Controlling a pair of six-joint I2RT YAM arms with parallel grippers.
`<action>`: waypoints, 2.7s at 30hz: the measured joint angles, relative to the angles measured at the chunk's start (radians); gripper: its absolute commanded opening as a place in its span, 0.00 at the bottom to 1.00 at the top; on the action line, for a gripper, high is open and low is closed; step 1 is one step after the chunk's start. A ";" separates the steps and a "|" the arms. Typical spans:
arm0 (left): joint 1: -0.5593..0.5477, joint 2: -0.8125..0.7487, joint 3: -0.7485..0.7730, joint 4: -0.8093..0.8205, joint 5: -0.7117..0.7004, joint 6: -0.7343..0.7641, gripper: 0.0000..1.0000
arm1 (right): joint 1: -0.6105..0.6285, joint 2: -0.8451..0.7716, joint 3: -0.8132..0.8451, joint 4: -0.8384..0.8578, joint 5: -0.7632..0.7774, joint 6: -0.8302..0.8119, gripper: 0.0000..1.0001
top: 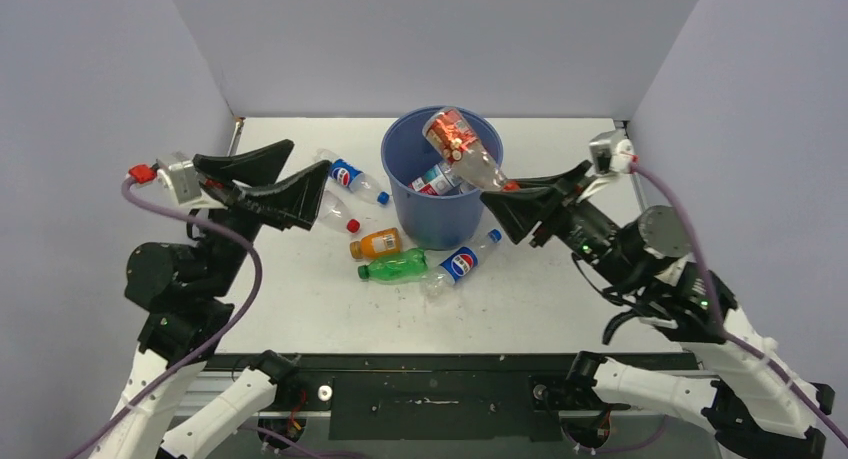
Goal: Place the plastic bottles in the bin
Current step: Place the plastic bottle in the trash bin.
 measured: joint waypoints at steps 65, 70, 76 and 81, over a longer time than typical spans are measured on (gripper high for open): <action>-0.725 0.193 -0.243 0.033 0.029 0.539 0.14 | -0.001 -0.275 -0.110 0.117 -0.192 0.021 0.90; -0.725 0.198 -0.249 0.127 0.032 0.365 0.11 | -0.001 -0.178 -0.107 0.168 -0.217 0.032 0.90; -0.725 0.186 -0.266 0.176 0.028 0.281 0.10 | -0.001 -0.058 -0.112 0.167 -0.261 0.039 0.92; -0.725 0.182 -0.274 0.175 0.025 0.269 0.09 | -0.001 -0.013 -0.118 0.171 -0.288 0.049 0.94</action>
